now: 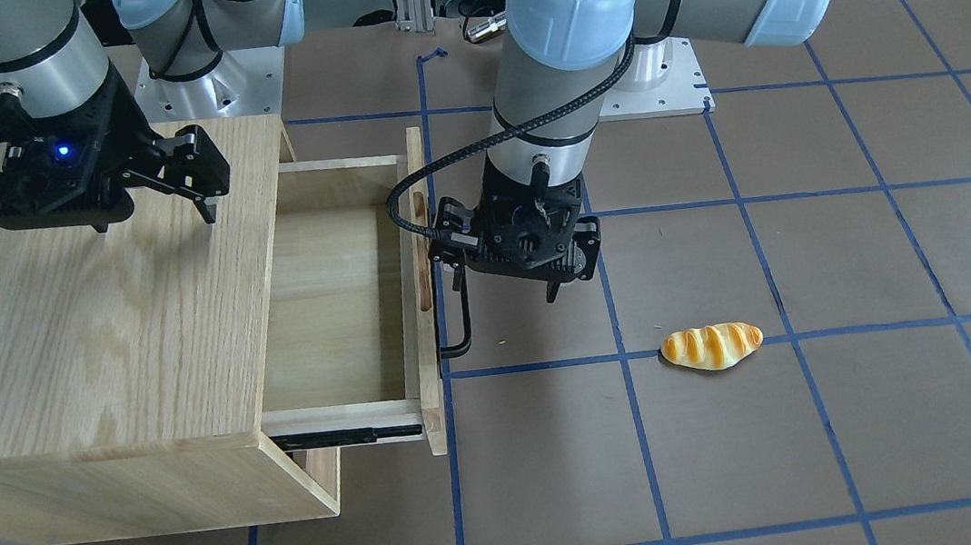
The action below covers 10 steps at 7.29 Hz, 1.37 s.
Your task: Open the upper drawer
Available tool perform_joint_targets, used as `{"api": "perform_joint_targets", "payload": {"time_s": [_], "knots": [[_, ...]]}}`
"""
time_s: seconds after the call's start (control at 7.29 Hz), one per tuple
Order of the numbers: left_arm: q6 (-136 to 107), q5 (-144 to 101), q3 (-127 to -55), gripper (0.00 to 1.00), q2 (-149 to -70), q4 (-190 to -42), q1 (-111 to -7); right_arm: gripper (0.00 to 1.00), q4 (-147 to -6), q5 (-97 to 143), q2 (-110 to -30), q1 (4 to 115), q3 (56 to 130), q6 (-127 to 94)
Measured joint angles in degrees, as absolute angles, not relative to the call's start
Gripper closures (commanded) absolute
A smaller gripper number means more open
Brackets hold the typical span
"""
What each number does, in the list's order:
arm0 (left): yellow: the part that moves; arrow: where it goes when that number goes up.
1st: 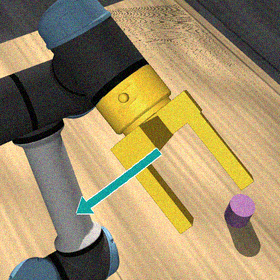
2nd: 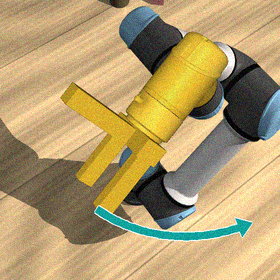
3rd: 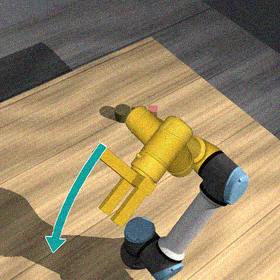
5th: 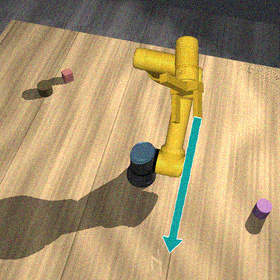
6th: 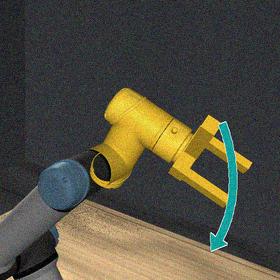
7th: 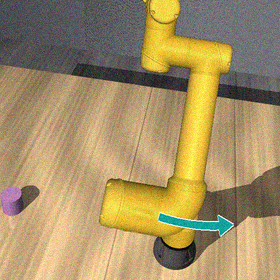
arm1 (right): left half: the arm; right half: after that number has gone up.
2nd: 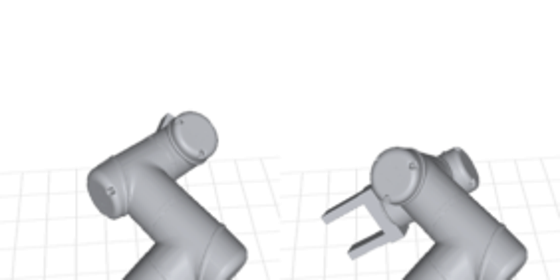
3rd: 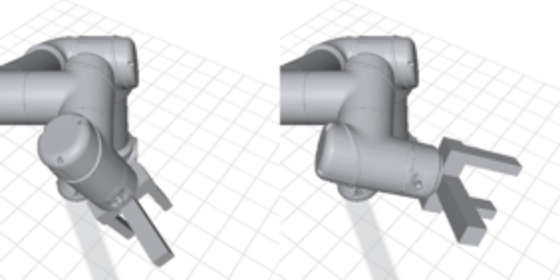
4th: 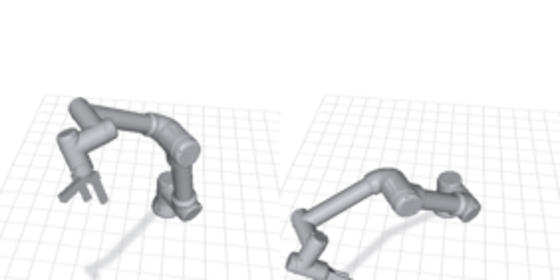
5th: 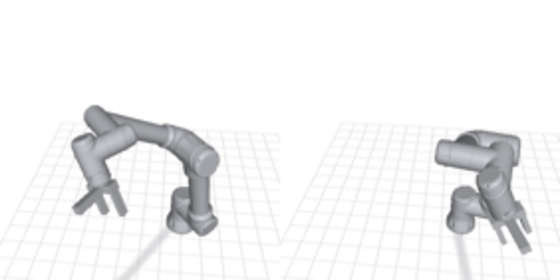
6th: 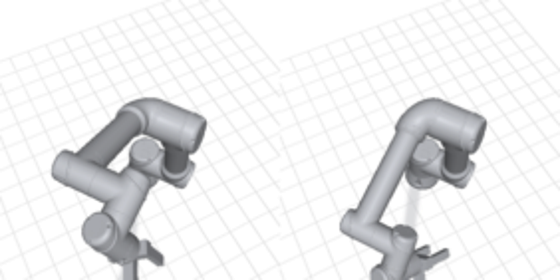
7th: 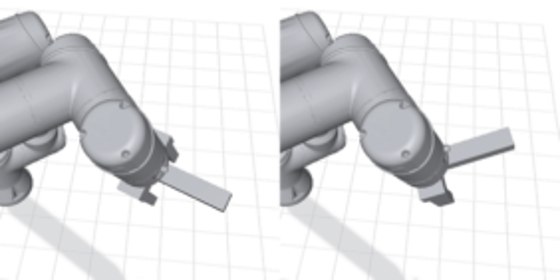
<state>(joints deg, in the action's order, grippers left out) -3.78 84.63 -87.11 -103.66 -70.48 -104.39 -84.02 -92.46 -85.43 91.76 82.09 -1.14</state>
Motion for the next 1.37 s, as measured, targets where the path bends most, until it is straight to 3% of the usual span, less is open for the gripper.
{"api": "perform_joint_targets", "payload": {"time_s": [0.41, 1.37], "knots": [[-3.8, 85.0, -84.2, 0.0, -100.9, -77.6, -102.5, 0.0, -84.0, -92.5, -85.4, 91.8, 82.1, -1.1], [-3.7, 88.6, -86.0, 0.0, -93.0, -88.9, -87.9, 0.0, -84.0, -92.5, -85.4, 91.7, 82.1, -1.1]]}}
